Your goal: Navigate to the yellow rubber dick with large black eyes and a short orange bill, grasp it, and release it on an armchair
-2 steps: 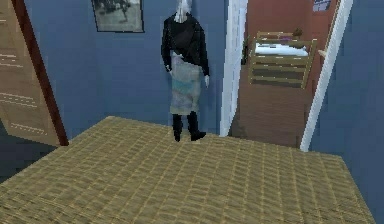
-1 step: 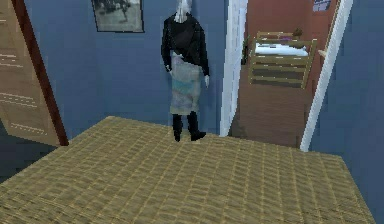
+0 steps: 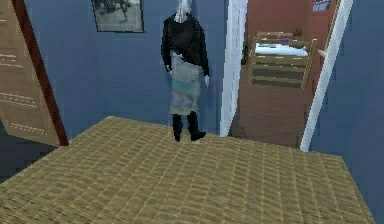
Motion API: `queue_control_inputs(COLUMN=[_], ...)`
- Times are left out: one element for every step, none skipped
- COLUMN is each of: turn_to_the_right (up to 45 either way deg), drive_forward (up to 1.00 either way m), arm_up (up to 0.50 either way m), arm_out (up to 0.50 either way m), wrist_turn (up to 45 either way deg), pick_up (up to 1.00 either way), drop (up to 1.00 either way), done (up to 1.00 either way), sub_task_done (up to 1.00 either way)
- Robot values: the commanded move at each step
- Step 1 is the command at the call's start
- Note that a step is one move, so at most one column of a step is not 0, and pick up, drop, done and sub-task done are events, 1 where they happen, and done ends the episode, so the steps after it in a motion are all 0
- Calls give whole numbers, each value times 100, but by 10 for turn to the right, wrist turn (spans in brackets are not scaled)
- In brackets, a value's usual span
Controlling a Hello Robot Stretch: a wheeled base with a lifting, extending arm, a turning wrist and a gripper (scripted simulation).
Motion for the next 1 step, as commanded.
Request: queue_control_inputs(turn_to_the_right=[0], drive_forward=[0], arm_up=[0], arm_out=[38], wrist_turn=[0], pick_up=[0], drop=[0], done=[0], sub_task_done=[0])
